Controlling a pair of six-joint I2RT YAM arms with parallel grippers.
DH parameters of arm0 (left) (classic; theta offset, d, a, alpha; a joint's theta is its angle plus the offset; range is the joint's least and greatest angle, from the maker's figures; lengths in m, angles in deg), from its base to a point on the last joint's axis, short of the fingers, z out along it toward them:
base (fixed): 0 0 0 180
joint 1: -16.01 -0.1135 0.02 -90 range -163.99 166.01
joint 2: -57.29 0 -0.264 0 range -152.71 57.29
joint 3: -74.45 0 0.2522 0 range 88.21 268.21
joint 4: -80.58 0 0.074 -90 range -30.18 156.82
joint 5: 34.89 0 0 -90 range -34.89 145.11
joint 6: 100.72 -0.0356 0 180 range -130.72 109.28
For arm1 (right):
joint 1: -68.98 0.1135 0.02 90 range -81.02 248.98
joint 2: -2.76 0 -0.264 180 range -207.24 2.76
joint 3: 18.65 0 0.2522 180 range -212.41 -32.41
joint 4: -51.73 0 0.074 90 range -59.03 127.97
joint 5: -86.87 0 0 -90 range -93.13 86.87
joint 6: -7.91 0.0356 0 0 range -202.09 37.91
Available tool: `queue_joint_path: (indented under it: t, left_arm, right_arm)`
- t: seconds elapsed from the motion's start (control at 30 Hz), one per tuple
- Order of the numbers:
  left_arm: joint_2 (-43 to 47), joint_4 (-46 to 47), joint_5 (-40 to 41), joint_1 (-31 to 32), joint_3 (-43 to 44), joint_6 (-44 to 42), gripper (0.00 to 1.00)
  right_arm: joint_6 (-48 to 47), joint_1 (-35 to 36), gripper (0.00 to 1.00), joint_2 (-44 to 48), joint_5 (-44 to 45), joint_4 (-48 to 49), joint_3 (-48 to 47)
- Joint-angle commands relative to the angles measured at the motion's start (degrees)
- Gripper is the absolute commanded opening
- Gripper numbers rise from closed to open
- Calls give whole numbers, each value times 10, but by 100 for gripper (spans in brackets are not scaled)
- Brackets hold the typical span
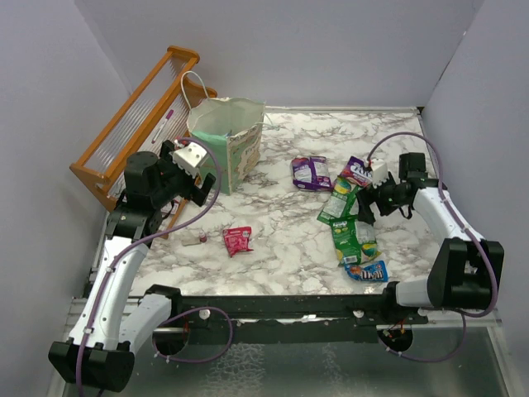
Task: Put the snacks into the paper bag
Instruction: Pick up the snack from the center of the board.
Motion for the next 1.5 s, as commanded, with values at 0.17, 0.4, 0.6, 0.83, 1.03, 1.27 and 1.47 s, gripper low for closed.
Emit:
queue_joint_path:
  t: [0.17, 0.4, 0.6, 0.83, 1.03, 1.27, 1.47]
  left_arm:
    - [9, -41, -110, -2, -48, -8, 95]
    - [-2, -26, -138, -2, -61, 3, 92]
    - [-12, 0, -148, -2, -72, 4, 92]
    - [-62, 44, -184, 9, -68, -18, 90]
    - [-108, 43, -187, 62, -15, -57, 89]
    - [-189, 26, -210, 102, 54, -56, 88]
    - [-278, -19, -237, 141, 135, -66, 76]
  right_arm:
    - [-71, -77, 92, -127, -105, -117, -93]
    - [-96, -102, 91, -184, -143, -111, -90]
    - [-136, -103, 85, -232, -182, -124, -82]
    - [-206, -103, 72, -245, -195, -129, -45]
    - [-246, -103, 57, -267, -196, -130, -25]
    - [-275, -103, 37, -256, -201, -148, -30]
    - [-300, -103, 8, -240, -236, -188, -55]
